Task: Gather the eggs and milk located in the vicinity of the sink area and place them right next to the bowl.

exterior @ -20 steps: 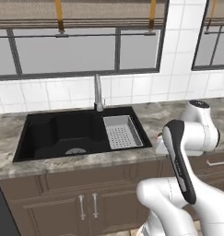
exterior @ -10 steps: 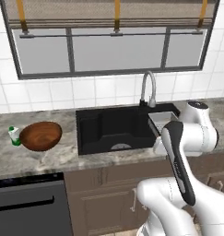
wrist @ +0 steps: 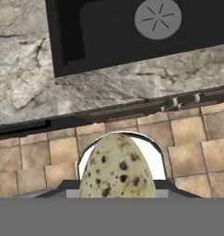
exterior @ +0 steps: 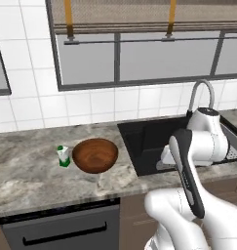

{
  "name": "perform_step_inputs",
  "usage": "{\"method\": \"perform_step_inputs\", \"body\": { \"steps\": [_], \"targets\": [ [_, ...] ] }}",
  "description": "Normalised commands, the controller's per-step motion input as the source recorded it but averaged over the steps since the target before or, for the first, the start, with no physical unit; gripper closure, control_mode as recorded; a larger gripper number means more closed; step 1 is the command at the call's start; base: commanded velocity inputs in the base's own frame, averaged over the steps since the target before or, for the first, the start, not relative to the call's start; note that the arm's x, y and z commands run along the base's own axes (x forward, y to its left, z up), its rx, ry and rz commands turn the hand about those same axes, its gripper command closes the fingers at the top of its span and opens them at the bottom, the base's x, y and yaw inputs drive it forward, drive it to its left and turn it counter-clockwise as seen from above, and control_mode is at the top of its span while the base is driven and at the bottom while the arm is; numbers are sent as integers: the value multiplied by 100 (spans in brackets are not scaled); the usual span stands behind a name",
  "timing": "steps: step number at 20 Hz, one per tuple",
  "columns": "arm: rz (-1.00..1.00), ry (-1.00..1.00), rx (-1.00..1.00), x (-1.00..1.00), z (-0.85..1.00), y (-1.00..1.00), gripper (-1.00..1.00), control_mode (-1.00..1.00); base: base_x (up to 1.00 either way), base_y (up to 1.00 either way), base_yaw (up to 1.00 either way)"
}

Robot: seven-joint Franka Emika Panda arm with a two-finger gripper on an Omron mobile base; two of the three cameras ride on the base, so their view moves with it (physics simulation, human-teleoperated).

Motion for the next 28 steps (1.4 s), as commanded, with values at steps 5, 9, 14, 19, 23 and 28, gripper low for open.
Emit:
{"method": "perform_step_inputs", "body": {
  "steps": [5, 9, 14, 19, 23, 28],
  "targets": [
    [0, 0, 0, 0, 0, 0, 100, 100, 68, 40, -22],
    [0, 0, 0, 0, 0, 0, 100, 100, 16, 18, -4],
    [0, 0, 0, 0, 0, 0, 100, 100, 0, 0, 0],
    [0, 0, 0, 0, 0, 0, 100, 100, 0, 0, 0],
    [0, 0, 0, 0, 0, 0, 100, -100, 0, 0, 0],
    [35, -11, 1, 27, -1, 22, 100, -100, 0, 0, 0]
  ]
}}
